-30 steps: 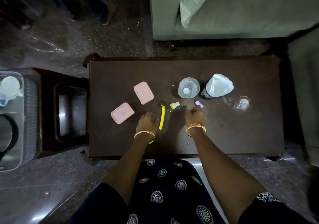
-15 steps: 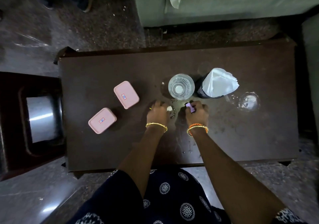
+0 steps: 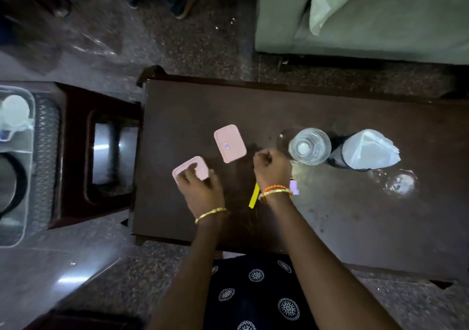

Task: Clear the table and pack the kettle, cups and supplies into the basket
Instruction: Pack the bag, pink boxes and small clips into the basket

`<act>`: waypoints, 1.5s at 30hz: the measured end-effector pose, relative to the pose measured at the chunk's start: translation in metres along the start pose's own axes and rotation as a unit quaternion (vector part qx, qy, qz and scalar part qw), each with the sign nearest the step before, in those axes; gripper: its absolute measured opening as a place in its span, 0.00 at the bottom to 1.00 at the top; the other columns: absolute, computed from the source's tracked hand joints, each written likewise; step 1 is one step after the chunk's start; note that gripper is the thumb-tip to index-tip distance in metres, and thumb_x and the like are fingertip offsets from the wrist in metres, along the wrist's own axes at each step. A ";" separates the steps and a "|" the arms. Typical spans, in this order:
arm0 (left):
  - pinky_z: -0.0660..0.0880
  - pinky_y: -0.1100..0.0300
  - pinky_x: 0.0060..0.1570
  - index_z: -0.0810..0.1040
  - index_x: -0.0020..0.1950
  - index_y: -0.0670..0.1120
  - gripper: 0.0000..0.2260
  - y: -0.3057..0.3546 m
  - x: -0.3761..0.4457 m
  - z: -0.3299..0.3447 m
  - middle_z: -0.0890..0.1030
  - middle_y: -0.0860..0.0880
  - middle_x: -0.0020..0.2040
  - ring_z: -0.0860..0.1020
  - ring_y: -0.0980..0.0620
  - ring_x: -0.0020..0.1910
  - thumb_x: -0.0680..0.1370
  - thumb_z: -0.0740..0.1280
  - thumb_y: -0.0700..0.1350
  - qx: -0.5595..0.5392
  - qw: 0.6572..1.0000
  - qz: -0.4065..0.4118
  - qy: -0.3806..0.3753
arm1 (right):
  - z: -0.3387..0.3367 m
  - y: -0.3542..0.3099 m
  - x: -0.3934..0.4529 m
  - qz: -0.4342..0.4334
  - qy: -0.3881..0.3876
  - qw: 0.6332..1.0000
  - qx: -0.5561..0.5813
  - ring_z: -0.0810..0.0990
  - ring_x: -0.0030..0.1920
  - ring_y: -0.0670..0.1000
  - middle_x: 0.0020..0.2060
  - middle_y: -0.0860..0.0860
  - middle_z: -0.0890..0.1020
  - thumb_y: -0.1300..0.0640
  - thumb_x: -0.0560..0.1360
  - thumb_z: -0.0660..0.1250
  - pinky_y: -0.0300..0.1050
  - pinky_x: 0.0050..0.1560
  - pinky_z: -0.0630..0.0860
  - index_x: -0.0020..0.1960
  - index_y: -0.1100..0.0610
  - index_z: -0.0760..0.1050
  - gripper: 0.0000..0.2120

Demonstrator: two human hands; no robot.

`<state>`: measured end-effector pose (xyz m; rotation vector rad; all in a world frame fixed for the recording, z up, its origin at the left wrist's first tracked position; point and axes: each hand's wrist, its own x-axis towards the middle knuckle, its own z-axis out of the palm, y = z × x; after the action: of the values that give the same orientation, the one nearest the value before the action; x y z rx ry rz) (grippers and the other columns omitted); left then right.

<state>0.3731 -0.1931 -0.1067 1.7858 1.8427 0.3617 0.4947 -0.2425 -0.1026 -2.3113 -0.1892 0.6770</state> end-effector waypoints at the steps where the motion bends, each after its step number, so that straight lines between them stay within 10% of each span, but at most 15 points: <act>1: 0.68 0.48 0.58 0.71 0.64 0.38 0.20 -0.009 0.014 -0.007 0.70 0.35 0.62 0.69 0.36 0.60 0.74 0.67 0.43 0.026 0.999 -0.037 0.004 | 0.011 -0.010 0.006 -0.012 -0.017 1.000 -0.004 0.81 0.47 0.60 0.44 0.61 0.84 0.62 0.72 0.65 0.50 0.52 0.76 0.49 0.61 0.80 0.08; 5: 0.66 0.46 0.62 0.67 0.69 0.41 0.19 -0.044 0.062 -0.021 0.66 0.36 0.69 0.66 0.36 0.65 0.78 0.60 0.41 0.134 0.982 -0.048 -0.123 | 0.044 -0.025 0.031 0.033 -0.133 0.986 -0.093 0.75 0.62 0.61 0.61 0.63 0.77 0.64 0.75 0.61 0.49 0.63 0.68 0.63 0.64 0.72 0.17; 14: 0.72 0.51 0.56 0.79 0.56 0.38 0.12 -0.065 0.102 -0.035 0.77 0.36 0.58 0.76 0.37 0.56 0.77 0.60 0.36 0.094 0.963 0.012 -0.252 | 0.061 -0.020 0.014 0.086 -0.087 0.986 -0.111 0.79 0.56 0.61 0.55 0.64 0.81 0.67 0.76 0.60 0.46 0.53 0.72 0.57 0.65 0.77 0.12; 19: 0.69 0.55 0.53 0.80 0.54 0.36 0.10 -0.073 0.106 -0.074 0.79 0.36 0.55 0.77 0.37 0.55 0.75 0.63 0.35 0.016 0.980 -0.033 -0.198 | 0.073 -0.047 -0.027 0.121 -0.093 0.988 0.000 0.83 0.40 0.57 0.47 0.65 0.82 0.66 0.76 0.61 0.56 0.52 0.79 0.54 0.67 0.75 0.08; 22: 0.67 0.57 0.54 0.80 0.54 0.36 0.10 -0.082 0.108 -0.110 0.79 0.35 0.55 0.77 0.38 0.55 0.76 0.63 0.36 -0.019 0.984 -0.062 -0.164 | 0.087 -0.078 -0.068 0.131 -0.114 0.978 0.115 0.78 0.22 0.40 0.42 0.61 0.78 0.68 0.76 0.62 0.36 0.32 0.80 0.48 0.64 0.71 0.02; 37: 0.64 0.57 0.48 0.79 0.53 0.34 0.11 -0.130 0.203 -0.290 0.77 0.32 0.52 0.75 0.36 0.49 0.76 0.60 0.35 -0.040 0.990 -0.088 0.106 | 0.224 -0.243 -0.206 0.010 -0.320 0.930 0.179 0.77 0.22 0.40 0.29 0.54 0.78 0.69 0.74 0.65 0.32 0.28 0.78 0.50 0.70 0.76 0.06; 45: 0.62 0.55 0.50 0.78 0.52 0.31 0.11 -0.144 0.258 -0.270 0.77 0.30 0.54 0.75 0.34 0.52 0.73 0.60 0.33 -0.023 0.992 -0.124 0.025 | 0.285 -0.273 -0.189 0.087 -0.327 0.931 0.138 0.78 0.22 0.44 0.29 0.57 0.78 0.68 0.74 0.65 0.35 0.27 0.79 0.32 0.61 0.71 0.12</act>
<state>0.1108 0.0957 -0.0146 1.5073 2.0454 0.3534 0.2004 0.0686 -0.0143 -1.7749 -0.1765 1.4566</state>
